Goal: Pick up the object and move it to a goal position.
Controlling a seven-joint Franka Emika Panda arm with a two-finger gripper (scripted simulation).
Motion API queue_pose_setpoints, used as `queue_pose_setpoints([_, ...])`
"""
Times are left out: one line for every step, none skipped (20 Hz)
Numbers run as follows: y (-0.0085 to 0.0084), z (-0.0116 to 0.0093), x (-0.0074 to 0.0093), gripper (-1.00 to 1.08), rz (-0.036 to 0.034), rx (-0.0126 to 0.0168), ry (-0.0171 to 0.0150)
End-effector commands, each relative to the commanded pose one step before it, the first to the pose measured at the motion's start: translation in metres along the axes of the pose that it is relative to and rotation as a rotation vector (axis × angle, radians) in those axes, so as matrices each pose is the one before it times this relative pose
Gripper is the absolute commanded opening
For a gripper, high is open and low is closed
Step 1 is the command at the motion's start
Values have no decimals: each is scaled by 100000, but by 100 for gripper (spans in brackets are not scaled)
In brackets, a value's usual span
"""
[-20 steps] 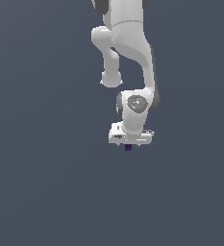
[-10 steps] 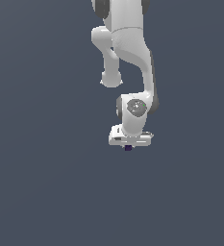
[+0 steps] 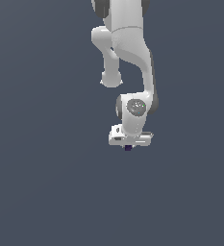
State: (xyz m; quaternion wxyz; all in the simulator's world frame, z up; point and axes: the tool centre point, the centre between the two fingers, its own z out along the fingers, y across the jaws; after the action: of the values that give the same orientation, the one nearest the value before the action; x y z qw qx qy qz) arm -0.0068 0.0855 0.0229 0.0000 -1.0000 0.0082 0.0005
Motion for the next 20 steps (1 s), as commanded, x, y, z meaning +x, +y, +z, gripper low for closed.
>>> queue_pose_setpoints([449, -329, 22, -100, 63, -5, 86])
queue_pose_setpoints([321, -225, -11, -100, 0, 0, 0])
queue_pose_setpoints([394, -276, -15, -100, 0, 0, 0])
queue_pose_setpoints([469, -329, -18, -100, 0, 0, 0])
queue_pose_setpoints([547, -384, -21, -100, 0, 0, 0])
queue_pose_setpoints([627, -440, -23, -100, 0, 0, 0])
queue_pose_setpoints([704, -496, -23, -100, 0, 0, 0])
queue_pose_setpoints([781, -550, -21, -100, 0, 0, 0])
queue_pose_setpoints([856, -605, -16, -100, 0, 0, 0])
queue_pose_setpoints([889, -630, -10, -100, 0, 0, 0])
queue_pose_setpoints([840, -596, -3, -100, 0, 0, 0])
queue_pose_setpoints([779, -554, 0, -100, 0, 0, 0])
queue_pose_setpoints([741, -514, 3, -100, 40, 55, 10])
queue_pose_setpoints([642, -458, 6, -100, 0, 0, 0])
queue_pose_setpoints([569, -406, 10, -100, 0, 0, 0])
queue_pose_setpoints([493, -352, 15, -100, 0, 0, 0])
queue_pose_setpoints([415, -297, 22, -100, 0, 0, 0])
queue_pose_setpoints([337, -241, 28, -100, 0, 0, 0])
queue_pose_setpoints([259, -185, 33, -100, 0, 0, 0])
queue_pose_setpoints([182, -130, 35, -100, 0, 0, 0])
